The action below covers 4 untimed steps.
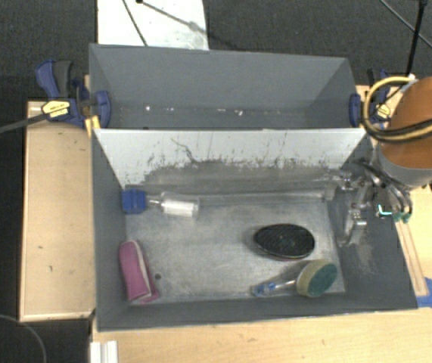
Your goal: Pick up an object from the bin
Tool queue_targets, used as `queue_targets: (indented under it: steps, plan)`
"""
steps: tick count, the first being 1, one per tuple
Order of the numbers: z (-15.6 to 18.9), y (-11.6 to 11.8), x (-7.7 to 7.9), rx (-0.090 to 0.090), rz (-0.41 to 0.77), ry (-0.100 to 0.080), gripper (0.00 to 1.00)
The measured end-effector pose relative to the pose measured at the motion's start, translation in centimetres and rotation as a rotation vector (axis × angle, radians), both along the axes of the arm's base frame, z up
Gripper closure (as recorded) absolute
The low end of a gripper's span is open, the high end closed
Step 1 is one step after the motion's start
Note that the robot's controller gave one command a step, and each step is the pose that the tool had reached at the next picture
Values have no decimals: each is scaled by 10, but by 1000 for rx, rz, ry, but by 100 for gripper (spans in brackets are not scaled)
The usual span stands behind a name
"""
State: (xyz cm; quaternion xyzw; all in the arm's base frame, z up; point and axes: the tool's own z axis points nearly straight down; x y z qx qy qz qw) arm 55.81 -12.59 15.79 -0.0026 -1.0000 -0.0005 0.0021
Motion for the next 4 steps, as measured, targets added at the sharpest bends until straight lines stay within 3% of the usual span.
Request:
queue_targets:
  steps: [1, 2, 3, 4]
  plan:
    - [-91, 46, -12, 2, -10, -4, 0]
    - [-87, 111, -31, 3, -91, -4, 0]
    - [-87, 107, -31, -1, -91, -4, 100]
    - [67, 128, -52, 0, -84, -13, 100]
